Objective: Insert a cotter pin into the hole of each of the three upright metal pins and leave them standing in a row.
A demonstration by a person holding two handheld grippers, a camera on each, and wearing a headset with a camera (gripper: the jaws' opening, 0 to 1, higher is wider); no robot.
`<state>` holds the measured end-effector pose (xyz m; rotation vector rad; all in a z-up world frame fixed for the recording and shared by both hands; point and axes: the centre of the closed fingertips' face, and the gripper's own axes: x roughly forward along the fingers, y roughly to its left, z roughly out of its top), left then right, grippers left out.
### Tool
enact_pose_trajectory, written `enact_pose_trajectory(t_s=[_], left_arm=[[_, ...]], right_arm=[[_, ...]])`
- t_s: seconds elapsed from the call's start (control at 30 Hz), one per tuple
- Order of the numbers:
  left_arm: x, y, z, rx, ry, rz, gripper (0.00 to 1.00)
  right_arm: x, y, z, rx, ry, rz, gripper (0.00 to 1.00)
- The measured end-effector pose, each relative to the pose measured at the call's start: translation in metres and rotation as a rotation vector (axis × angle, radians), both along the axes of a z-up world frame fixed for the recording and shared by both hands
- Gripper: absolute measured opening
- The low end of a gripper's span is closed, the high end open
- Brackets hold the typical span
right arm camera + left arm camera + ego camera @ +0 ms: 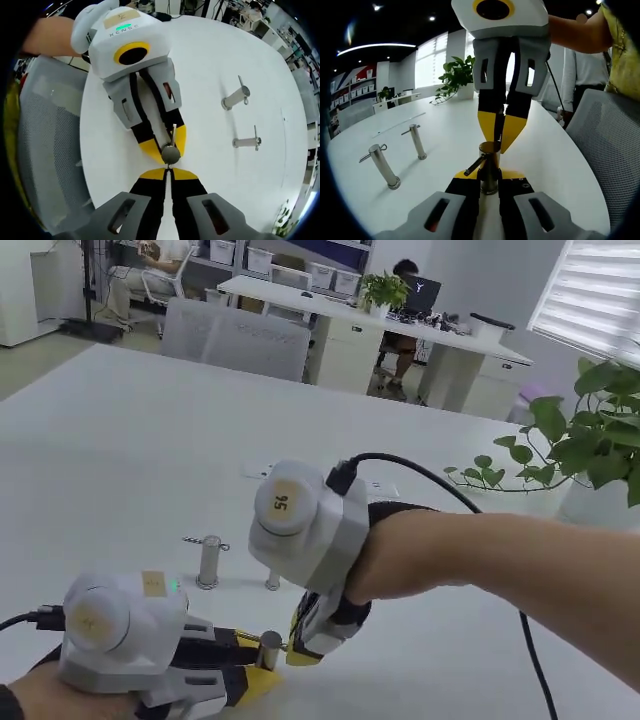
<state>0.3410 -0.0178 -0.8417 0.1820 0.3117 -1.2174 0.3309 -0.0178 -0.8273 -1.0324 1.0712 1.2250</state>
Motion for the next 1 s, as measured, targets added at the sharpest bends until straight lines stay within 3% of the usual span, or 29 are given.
enact_pose_trajectory(t_s=[0.4,0.73,0.93,1.0], left_arm=[[0.0,-0.004,0.001,-0.006,-0.001,-0.006,0.11],[-0.001,-0.006,0.001,-0.009,-0.002,-0.014,0.11],[0.0,-0.008,0.0,0.0,-0.002,-0.013,0.11],[0.0,-0.01,0.001,0.004,-0.001,-0.014,0.1]], right_arm=[[0.004,-0.007,0.009,0.028,-0.022,-0.01,0.13],[0.002,-0.01,0.035,0.155,-0.064,-0.062,0.17],[0.0,-0.027,0.047,0.245,-0.086,-0.14,0.19],[0.0,-0.034,0.047,0.247,-0.093,-0.151,0.19]])
